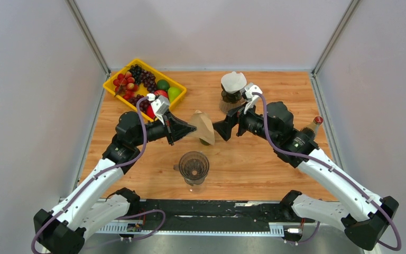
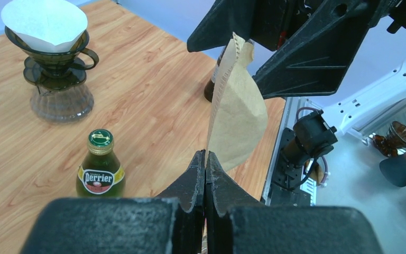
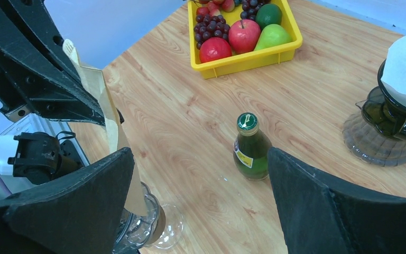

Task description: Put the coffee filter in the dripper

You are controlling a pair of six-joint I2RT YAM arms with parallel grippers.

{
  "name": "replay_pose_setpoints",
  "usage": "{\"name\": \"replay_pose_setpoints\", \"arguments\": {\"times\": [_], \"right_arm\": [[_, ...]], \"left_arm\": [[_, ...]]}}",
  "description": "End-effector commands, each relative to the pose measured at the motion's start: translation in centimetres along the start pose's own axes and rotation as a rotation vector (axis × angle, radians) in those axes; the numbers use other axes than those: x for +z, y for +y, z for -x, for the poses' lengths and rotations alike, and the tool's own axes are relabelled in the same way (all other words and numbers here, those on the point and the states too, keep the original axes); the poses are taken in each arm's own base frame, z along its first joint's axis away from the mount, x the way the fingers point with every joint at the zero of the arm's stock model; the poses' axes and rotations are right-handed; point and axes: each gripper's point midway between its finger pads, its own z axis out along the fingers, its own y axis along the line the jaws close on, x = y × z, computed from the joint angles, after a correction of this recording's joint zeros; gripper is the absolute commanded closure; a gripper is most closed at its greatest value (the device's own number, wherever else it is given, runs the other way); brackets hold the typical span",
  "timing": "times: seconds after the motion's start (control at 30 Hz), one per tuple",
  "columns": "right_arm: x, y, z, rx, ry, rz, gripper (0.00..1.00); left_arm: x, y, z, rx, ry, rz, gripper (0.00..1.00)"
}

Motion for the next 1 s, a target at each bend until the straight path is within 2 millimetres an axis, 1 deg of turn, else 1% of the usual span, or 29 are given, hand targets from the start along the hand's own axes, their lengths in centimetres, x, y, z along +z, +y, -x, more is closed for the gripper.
{"name": "replay_pose_setpoints", "arguments": {"times": [0.0, 0.13, 0.37, 0.53, 0.7, 0.8, 0.97], "right_arm": [[-0.7, 1.0, 1.7, -0.004, -0.045, 0.037, 0.0], [-0.9, 0.9, 2.2, -0.003, -0.06, 0.029, 0.0], [-0.5, -0.5, 3.3, 0.026, -0.1, -0.062, 0.0], [0.2, -0.1, 4.2, 0.036, -0.113, -0.042, 0.0], [0.3, 0.2, 5.3, 0.036, -0.149, -0.028, 0.0], [0.2, 0.8, 5.7, 0.029, -0.159, 0.005, 0.0], [0.3, 1.9, 5.5, 0.024, -0.144, 0.065, 0.0]], "left_arm": [[0.0, -0.4, 1.4, 0.027, -0.022, -0.008, 1.0], [0.1, -0.4, 1.3, 0.027, -0.018, -0.009, 1.0], [0.1, -0.8, 1.1, 0.029, -0.014, -0.036, 1.0], [0.1, -0.8, 1.0, 0.027, -0.012, -0.037, 1.0], [0.1, -0.8, 1.0, 0.027, -0.011, -0.036, 1.0], [0.1, -0.8, 1.0, 0.027, -0.012, -0.033, 1.0], [0.0, -0.7, 1.0, 0.027, -0.012, -0.03, 1.0]]}}
